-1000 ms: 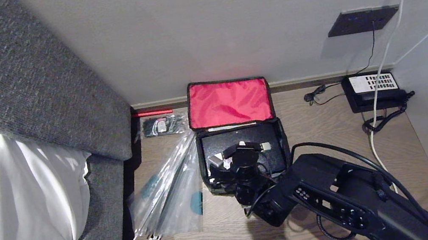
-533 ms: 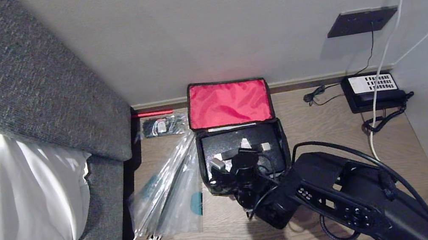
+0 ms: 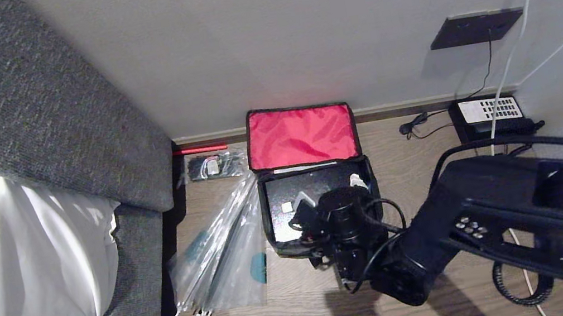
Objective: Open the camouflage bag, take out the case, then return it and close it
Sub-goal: Grip the handle
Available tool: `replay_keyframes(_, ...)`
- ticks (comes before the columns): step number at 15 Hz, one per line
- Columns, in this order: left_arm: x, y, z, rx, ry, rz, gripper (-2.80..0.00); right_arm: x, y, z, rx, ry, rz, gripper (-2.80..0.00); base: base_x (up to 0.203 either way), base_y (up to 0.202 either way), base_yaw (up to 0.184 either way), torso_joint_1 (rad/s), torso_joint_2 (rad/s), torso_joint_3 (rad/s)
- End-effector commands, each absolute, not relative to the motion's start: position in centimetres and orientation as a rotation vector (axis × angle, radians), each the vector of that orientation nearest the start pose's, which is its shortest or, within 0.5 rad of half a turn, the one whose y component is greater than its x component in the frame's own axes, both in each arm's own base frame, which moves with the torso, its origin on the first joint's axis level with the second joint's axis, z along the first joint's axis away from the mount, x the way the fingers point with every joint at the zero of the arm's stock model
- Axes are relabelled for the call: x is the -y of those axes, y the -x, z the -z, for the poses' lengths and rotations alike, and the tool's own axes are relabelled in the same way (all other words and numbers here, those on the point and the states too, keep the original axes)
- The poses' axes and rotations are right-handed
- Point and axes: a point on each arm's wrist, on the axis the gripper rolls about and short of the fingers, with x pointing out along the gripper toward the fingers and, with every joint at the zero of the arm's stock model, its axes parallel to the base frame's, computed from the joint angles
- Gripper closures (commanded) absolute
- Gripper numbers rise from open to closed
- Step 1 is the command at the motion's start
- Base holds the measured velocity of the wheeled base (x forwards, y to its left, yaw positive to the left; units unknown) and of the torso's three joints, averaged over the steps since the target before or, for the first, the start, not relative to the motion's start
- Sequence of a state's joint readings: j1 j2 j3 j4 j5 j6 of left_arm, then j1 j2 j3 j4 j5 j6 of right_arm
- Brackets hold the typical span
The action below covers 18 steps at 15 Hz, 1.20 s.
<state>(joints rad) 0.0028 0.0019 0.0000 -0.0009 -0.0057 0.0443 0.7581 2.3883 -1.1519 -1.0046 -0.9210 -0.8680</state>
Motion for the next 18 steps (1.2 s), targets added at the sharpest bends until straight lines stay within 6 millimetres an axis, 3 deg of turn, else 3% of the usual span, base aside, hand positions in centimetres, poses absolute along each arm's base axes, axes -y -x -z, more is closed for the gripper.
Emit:
replay_keyframes(1,0.0,2.3,-7.5,0.0,-0.044,0.003,0.0,-26.9,-31.1,-10.4,-0.176,0.966,0.131,-2.8,0.0,0.0,0.0,0.0,0.0,0.0)
replay_keyframes(4,0.0,2.3,-7.5,0.001,-0.044,0.003,0.0,-22.2,-28.1,-16.1,-0.203,0.946,0.186,-2.8,0.0,0.0,0.0,0.0,0.0,0.0)
replay_keyframes(5,0.0,2.3,-7.5,0.001,-0.044,0.003,0.0,-20.1,-27.3,-17.7,-0.219,0.943,0.213,0.0,0.0,0.0,0.0,0.0,0.0,0.0)
replay_keyframes(7,0.0,2.3,-7.6,0.002,-0.044,0.003,0.0,-14.9,-25.3,-19.8,-0.298,0.963,0.277,0.0,0.0,0.0,0.0,0.0,0.0,0.0)
replay_keyframes(10,0.0,2.3,-7.6,0.001,-0.044,0.003,0.0,-8.9,-21.3,-20.0,-0.447,0.917,0.293,0.0,0.0,0.0,0.0,0.0,0.0,0.0)
replay_keyframes(12,0.0,2.3,-7.5,0.001,-0.044,0.003,0.0,-7.0,-18.2,-18.4,-0.558,0.802,0.266,0.0,0.0,0.0,0.0,0.0,0.0,0.0)
replay_keyframes(14,0.0,2.3,-7.5,0.0,-0.044,0.003,0.0,-5.9,-15.3,-17.2,-0.669,0.697,0.059,0.0,0.0,0.0,0.0,0.0,0.0,0.0)
replay_keyframes(16,0.0,2.3,-7.6,0.001,-0.044,0.003,0.0,-5.5,-14.2,-18.8,-0.669,0.619,-0.016,0.0,0.0,0.0,0.0,0.0,0.0,0.0)
replay_keyframes(18,0.0,2.3,-7.6,0.002,-0.044,0.003,0.0,-5.2,-13.2,-18.2,-0.691,0.55,-0.051,0.0,0.0,0.0,0.0,0.0,0.0,0.0)
